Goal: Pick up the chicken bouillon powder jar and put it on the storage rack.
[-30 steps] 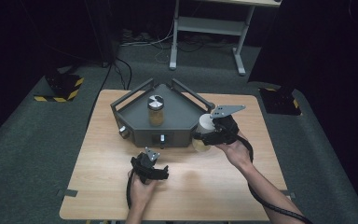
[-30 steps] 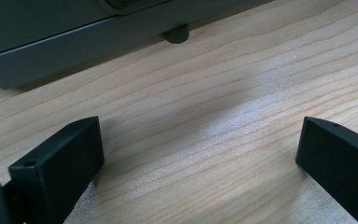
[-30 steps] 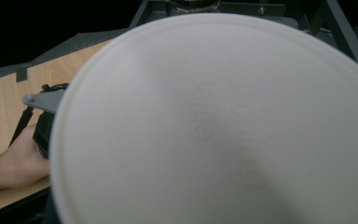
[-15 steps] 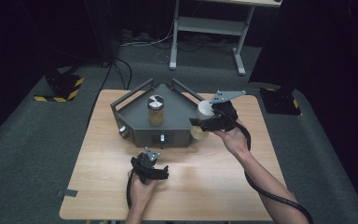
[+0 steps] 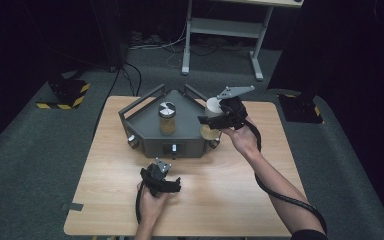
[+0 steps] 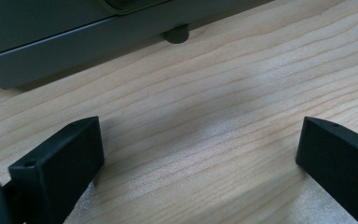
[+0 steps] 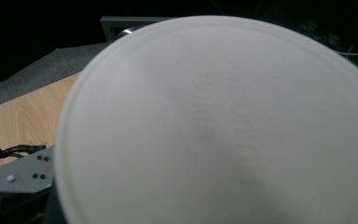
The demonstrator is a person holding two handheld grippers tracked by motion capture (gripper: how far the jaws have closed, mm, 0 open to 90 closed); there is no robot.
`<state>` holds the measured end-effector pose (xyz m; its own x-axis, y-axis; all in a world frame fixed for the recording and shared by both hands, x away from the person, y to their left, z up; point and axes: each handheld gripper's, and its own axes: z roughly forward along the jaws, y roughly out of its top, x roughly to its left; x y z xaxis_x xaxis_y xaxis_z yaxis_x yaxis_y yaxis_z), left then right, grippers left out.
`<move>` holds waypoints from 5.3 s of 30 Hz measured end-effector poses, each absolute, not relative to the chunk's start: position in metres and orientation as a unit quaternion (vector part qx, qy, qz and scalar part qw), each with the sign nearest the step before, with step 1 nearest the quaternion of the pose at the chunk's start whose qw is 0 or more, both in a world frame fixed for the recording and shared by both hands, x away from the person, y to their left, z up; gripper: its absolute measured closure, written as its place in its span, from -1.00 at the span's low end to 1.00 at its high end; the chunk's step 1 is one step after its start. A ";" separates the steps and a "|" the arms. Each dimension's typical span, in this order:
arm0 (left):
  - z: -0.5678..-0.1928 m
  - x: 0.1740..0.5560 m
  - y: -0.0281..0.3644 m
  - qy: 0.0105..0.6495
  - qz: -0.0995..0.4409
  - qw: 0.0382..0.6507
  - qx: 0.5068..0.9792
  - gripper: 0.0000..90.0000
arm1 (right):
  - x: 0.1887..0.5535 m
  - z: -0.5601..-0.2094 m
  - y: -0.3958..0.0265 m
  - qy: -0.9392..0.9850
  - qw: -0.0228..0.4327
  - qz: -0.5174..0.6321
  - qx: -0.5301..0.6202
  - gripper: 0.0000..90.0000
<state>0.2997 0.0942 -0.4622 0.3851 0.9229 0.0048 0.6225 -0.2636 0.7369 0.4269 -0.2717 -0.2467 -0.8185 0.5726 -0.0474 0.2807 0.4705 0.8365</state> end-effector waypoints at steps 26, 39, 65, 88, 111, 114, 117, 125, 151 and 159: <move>-0.462 0.300 0.094 0.507 0.224 0.334 0.762 -0.98 | 0.471 -0.264 -0.224 0.839 0.170 0.418 0.303 -0.22; -0.462 0.300 0.094 0.507 0.224 0.334 0.762 -0.98 | 0.479 -0.270 -0.212 0.838 0.176 0.409 0.315 -0.22; -0.462 0.300 0.094 0.507 0.225 0.334 0.762 -0.98 | 0.481 -0.274 -0.207 0.841 0.178 0.402 0.315 -0.22; -0.462 0.300 0.094 0.507 0.225 0.334 0.763 -0.98 | 0.474 -0.274 -0.203 0.842 0.194 0.397 0.311 -0.35; -0.462 0.300 0.094 0.507 0.225 0.334 0.762 -0.98 | 0.459 -0.275 -0.222 0.833 0.200 0.417 0.304 -0.87; -0.462 0.300 0.094 0.507 0.225 0.334 0.762 -0.98 | 0.454 -0.274 -0.230 0.831 0.200 0.424 0.298 -0.88; -0.462 0.300 0.094 0.507 0.225 0.334 0.763 -0.98 | 0.451 -0.275 -0.235 0.831 0.201 0.428 0.294 -0.88; -0.462 0.300 0.094 0.507 0.224 0.334 0.762 -0.98 | 0.443 -0.277 -0.248 0.830 0.200 0.435 0.286 -0.89; -0.462 0.300 0.094 0.506 0.225 0.333 0.763 -0.99 | 0.409 -0.311 -0.304 0.811 0.205 0.466 0.289 -0.97; -0.462 0.300 0.094 0.507 0.225 0.333 0.763 -0.98 | 0.402 -0.331 -0.321 0.806 0.200 0.465 0.307 -0.98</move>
